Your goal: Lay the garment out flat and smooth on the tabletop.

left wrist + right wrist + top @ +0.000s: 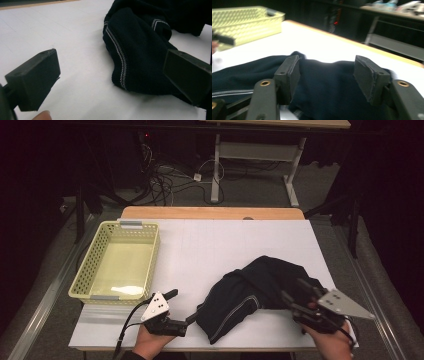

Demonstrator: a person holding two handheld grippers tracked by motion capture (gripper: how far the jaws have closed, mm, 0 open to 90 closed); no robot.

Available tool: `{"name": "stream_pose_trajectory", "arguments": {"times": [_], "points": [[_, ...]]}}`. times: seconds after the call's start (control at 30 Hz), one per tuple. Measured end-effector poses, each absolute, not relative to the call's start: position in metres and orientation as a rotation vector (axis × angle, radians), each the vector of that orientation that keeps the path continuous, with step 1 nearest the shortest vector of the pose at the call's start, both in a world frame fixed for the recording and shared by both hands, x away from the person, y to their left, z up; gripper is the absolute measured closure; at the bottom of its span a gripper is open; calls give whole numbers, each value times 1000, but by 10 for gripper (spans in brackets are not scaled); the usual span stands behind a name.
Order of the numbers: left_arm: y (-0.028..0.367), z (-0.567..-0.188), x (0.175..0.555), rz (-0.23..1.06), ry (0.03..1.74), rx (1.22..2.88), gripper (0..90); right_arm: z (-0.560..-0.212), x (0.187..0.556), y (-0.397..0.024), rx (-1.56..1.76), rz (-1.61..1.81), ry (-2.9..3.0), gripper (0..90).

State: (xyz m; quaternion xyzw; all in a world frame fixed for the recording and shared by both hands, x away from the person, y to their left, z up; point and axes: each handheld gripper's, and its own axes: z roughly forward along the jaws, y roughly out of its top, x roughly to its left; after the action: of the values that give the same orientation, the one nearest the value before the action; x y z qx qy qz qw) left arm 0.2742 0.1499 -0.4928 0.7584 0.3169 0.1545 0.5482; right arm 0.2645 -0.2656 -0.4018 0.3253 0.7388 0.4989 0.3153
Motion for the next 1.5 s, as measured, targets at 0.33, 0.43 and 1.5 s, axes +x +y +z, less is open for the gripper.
{"name": "stream_pose_trajectory", "arguments": {"times": [0.33,0.43,1.5], "points": [[150,-493,273,374,746,1789,7,-450,325,-206,933,1141,2119,540],[150,-493,273,372,745,1789,7,-459,329,-200,920,1112,2137,769],[150,-493,274,365,744,1793,7,-437,245,-391,1252,1107,1775,617]]}}
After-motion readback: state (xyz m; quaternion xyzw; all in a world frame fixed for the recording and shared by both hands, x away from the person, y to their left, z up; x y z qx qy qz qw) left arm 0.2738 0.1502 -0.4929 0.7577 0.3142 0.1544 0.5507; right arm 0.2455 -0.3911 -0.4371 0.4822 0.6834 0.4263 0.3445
